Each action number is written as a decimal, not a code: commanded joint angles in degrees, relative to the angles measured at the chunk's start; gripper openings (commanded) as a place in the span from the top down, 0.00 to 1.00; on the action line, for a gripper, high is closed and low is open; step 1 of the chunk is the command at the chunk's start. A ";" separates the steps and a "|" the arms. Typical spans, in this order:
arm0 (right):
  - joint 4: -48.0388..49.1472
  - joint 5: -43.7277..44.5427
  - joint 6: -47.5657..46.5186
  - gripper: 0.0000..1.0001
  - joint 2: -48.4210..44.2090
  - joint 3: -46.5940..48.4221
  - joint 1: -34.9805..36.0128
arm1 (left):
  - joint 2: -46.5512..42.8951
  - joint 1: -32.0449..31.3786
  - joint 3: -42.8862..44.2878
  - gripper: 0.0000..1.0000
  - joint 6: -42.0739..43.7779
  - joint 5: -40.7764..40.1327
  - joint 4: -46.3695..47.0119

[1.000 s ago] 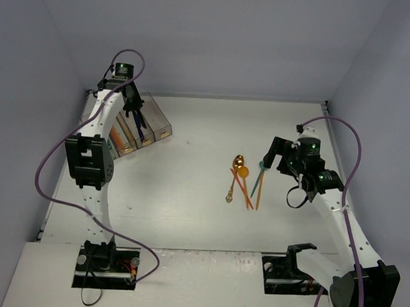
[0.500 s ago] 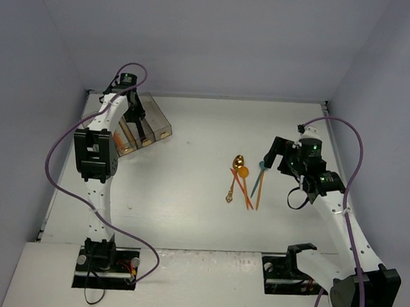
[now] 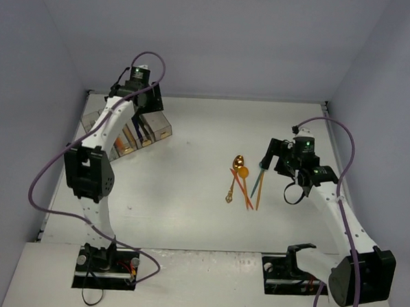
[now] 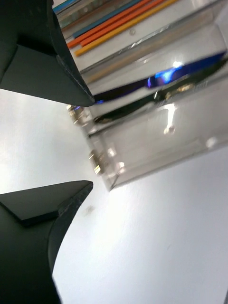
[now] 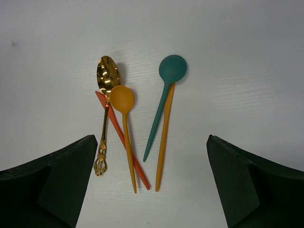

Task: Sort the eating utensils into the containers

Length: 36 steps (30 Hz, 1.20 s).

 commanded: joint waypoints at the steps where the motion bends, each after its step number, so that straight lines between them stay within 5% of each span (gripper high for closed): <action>1: 1.94 1.26 1.74 0.08 3.86 -1.07 -0.10 | -12.46 -6.19 -6.76 0.40 3.98 0.09 6.51; 8: 1.94 4.52 4.08 0.29 9.36 -4.28 0.79 | -23.50 -11.41 -25.19 0.40 6.41 2.86 14.22; 18: 2.75 7.98 5.54 0.33 15.86 -4.83 4.61 | -37.25 -11.71 -44.88 0.34 6.74 4.27 23.64; 28: 3.81 11.53 7.13 0.44 21.20 -5.37 7.13 | -45.39 -11.63 -52.00 0.16 7.26 1.65 23.71; 36: 4.81 11.98 7.58 0.58 23.67 -7.16 7.14 | -47.47 -11.63 -54.08 0.14 7.13 0.88 23.28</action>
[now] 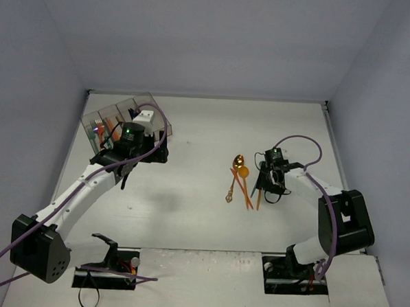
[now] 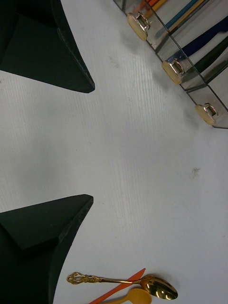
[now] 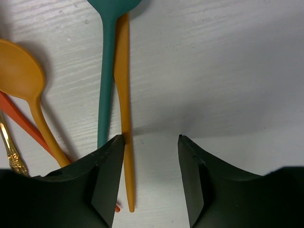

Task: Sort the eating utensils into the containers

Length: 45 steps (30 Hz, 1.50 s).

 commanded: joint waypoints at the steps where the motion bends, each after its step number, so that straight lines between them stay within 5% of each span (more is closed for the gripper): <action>1: 1.25 2.45 0.80 0.60 1.89 -0.64 0.29 | -2.03 0.20 0.27 0.14 0.66 -0.84 3.04; 8: 2.25 1.96 0.78 0.66 2.61 -1.03 0.07 | -1.90 0.20 0.19 0.14 0.35 -0.30 2.79; 14: 2.05 1.87 1.67 0.92 1.95 -1.86 -1.64 | -1.37 0.20 0.16 0.14 -0.25 0.83 3.12; 18: 1.59 2.14 2.65 1.00 1.00 -2.40 -2.25 | -1.05 0.12 0.20 0.14 -0.89 2.18 3.80; 30: -2.12 -0.65 2.70 1.00 -12.97 4.39 -1.73 | 1.48 -4.00 1.59 0.14 -4.09 10.29 8.77; 35: -0.38 -3.95 2.54 1.00 -15.51 11.85 4.45 | 3.31 -9.31 1.70 0.14 -8.37 13.74 17.42; 45: 14.60 -12.62 8.95 1.00 -14.54 13.48 11.64 | 10.83 -18.90 9.12 0.21 -12.35 15.28 22.07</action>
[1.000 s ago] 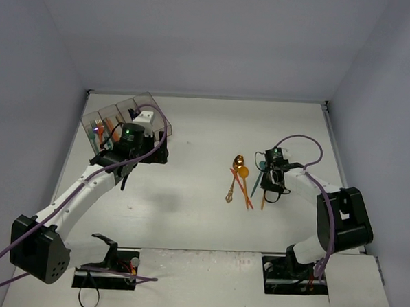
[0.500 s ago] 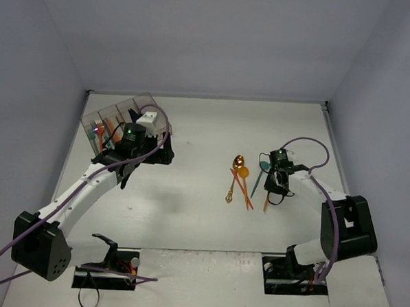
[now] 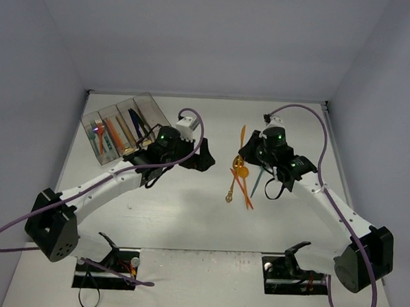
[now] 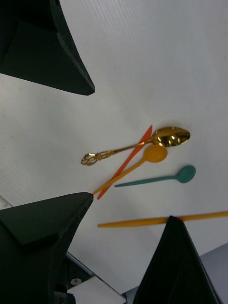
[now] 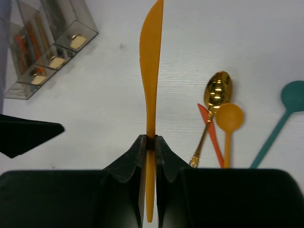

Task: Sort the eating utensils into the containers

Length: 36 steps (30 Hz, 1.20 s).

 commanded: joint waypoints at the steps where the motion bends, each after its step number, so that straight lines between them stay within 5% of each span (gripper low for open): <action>1: 10.32 -4.22 3.52 1.00 0.39 0.00 1.74 | 1.46 -3.11 6.18 0.22 -2.72 1.30 6.75; 10: 16.98 -5.32 7.11 1.00 0.73 -1.71 4.07 | 5.34 -5.41 9.46 0.41 -4.80 1.92 7.68; 20: 21.18 -6.15 9.58 1.00 0.39 -3.62 4.88 | 7.68 -6.18 10.38 0.90 -6.13 1.54 7.97; 24: 21.77 -6.23 9.74 1.00 0.55 -3.94 5.13 | 7.27 -6.19 10.38 1.00 -6.05 0.46 7.48; 31: 21.60 -4.66 8.24 0.44 0.57 -4.13 4.97 | 5.58 -5.91 9.33 1.00 -5.25 -4.49 3.51; 36: 17.96 -2.37 4.30 0.26 0.06 -3.55 2.62 | 3.58 -1.10 7.47 1.00 -6.34 -9.13 -2.76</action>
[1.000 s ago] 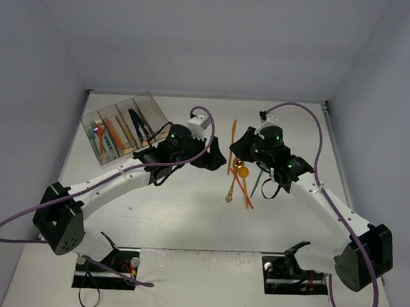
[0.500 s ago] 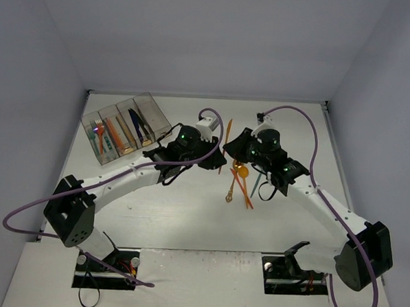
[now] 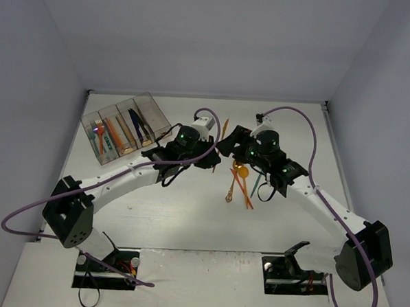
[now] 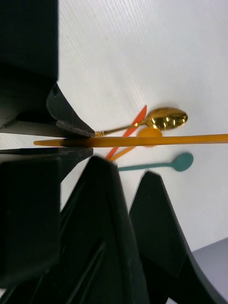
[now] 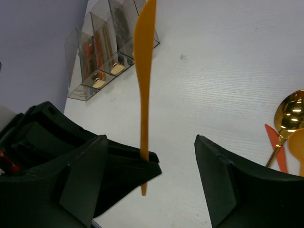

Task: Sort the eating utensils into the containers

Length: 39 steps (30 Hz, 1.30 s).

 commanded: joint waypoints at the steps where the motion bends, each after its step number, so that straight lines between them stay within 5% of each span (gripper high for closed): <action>1: -0.16 3.07 -4.73 0.21 -0.90 1.26 -2.34 | -5.57 6.40 -0.38 1.00 -1.36 -5.19 -3.13; 6: -7.38 4.55 -10.41 0.01 -2.99 0.47 -10.02 | -7.01 16.99 -0.89 1.00 -1.02 -7.65 -9.24; 16: -13.76 6.89 -16.54 0.00 -6.19 -1.06 -11.71 | 5.62 36.67 11.77 1.00 0.20 -10.97 -19.17; 26: -15.84 5.57 -18.62 0.00 -5.81 -1.46 -11.62 | 25.98 40.83 33.74 0.99 1.24 -13.84 -25.89; 35: -19.52 4.64 -22.04 0.01 -2.58 -1.09 -11.31 | 26.21 40.83 34.17 0.52 -0.30 -14.52 -26.53; 39: -20.03 2.88 -24.12 0.11 -0.63 -1.02 -9.84 | 21.77 39.73 31.95 0.38 3.53 -13.60 -26.01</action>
